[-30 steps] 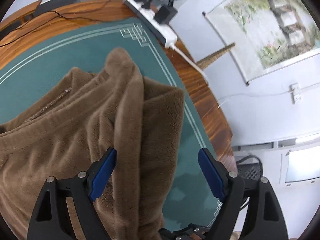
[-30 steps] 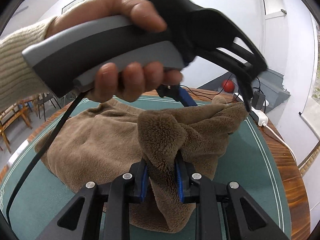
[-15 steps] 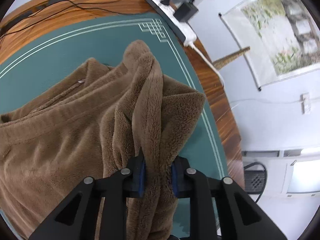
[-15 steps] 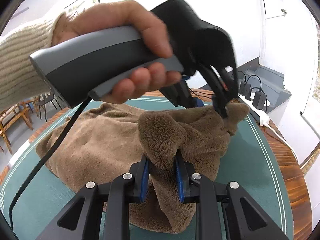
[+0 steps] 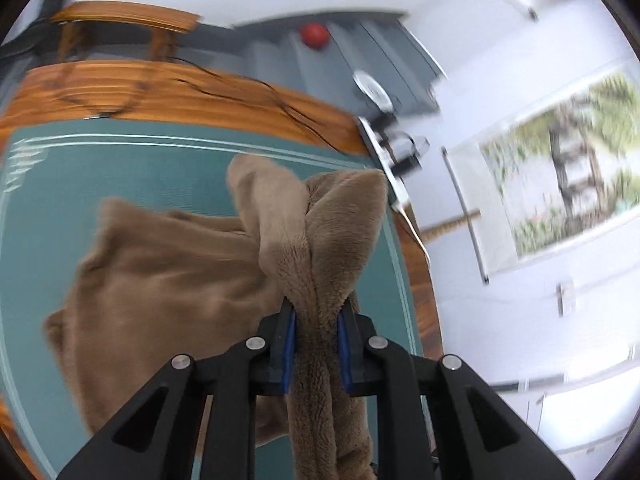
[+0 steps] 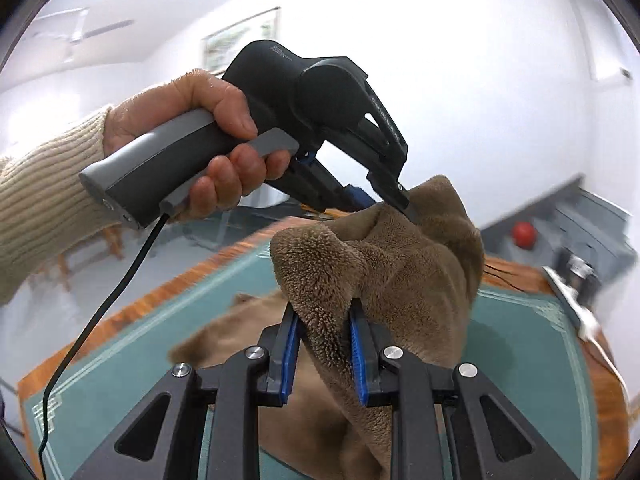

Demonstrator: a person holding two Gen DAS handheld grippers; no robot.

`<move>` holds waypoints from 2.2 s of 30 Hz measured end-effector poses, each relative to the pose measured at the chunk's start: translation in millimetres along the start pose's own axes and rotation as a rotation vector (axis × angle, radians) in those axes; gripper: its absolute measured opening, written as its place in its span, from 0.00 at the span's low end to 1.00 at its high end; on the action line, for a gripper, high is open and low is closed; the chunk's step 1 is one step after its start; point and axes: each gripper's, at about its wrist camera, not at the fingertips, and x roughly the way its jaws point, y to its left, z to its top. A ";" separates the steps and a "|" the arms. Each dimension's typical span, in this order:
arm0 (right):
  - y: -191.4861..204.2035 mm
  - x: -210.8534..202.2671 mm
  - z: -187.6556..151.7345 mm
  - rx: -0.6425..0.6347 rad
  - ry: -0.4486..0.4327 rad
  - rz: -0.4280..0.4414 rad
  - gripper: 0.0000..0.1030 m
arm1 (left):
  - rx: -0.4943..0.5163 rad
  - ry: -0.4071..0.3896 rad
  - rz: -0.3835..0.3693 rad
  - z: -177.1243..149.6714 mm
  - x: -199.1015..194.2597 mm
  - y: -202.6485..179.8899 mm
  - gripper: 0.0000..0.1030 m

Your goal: Fold clothes

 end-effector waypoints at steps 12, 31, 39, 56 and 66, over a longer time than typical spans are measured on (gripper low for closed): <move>109.1 79.5 -25.3 -0.174 0.146 0.229 0.24 | -0.292 -0.095 0.043 -54.6 -28.4 167.3 0.19; 92.4 74.3 -36.6 -0.132 0.139 0.293 0.77 | -0.297 -0.108 0.273 -79.2 -5.4 202.5 0.58; 30.6 69.1 -14.9 -0.057 0.108 0.118 0.77 | -0.052 -0.268 0.325 -70.7 -33.7 111.8 0.77; 30.5 153.8 -78.1 -0.122 0.327 0.116 0.83 | -0.066 -0.100 0.420 -40.1 73.5 141.9 0.78; -32.5 129.7 -26.6 0.051 0.285 0.265 0.84 | -0.036 -0.125 0.360 -56.4 33.0 127.0 0.78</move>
